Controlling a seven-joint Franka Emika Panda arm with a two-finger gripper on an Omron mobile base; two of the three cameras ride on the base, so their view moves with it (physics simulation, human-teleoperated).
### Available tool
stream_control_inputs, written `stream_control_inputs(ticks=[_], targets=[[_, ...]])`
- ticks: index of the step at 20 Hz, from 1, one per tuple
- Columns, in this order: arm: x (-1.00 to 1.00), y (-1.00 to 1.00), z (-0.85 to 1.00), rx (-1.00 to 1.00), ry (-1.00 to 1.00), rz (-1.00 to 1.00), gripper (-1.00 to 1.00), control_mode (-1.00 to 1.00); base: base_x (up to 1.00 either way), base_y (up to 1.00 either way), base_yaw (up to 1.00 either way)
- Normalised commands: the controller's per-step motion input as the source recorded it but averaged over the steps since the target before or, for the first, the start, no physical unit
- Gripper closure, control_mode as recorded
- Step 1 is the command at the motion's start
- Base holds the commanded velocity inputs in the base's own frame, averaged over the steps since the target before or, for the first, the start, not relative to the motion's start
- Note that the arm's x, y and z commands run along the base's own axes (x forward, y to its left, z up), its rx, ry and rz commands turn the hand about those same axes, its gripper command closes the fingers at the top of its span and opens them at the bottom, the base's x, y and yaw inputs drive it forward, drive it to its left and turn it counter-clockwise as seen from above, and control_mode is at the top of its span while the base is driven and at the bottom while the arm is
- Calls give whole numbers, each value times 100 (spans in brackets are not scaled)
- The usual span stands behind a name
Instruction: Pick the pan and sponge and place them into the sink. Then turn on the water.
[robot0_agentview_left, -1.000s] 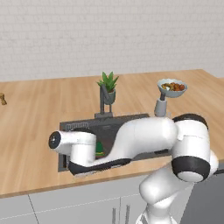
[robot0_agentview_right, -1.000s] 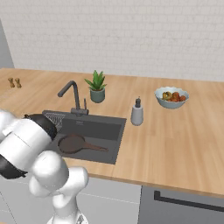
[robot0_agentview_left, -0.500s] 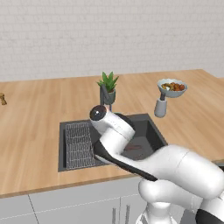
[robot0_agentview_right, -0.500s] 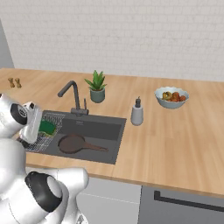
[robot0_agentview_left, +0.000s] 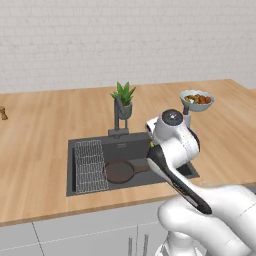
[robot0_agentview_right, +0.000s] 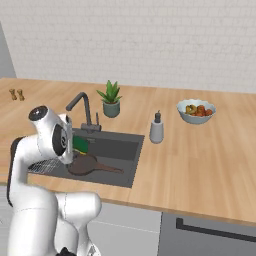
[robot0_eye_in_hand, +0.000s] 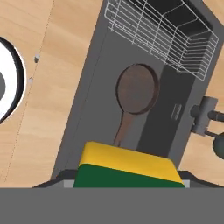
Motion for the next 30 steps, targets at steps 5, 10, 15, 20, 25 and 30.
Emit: stream_control_inputs(ticks=[5, 10, 15, 20, 25, 30], targets=[[18, -69, 3, 13, 0, 36, 100, -100, 0, 0, 0], [38, -30, -1, 10, 0, 41, 100, -100, 0, 0, 0], [71, -1, 0, 0, 16, 46, 100, -100, 0, 0, 0], [71, 9, -20, -1, 21, 36, 100, -100, 0, 0, 0], [63, 25, -25, -2, 1, 28, 100, -100, 0, 0, 0], [29, 44, -23, -6, -2, 10, 100, -100, 0, 0, 0]])
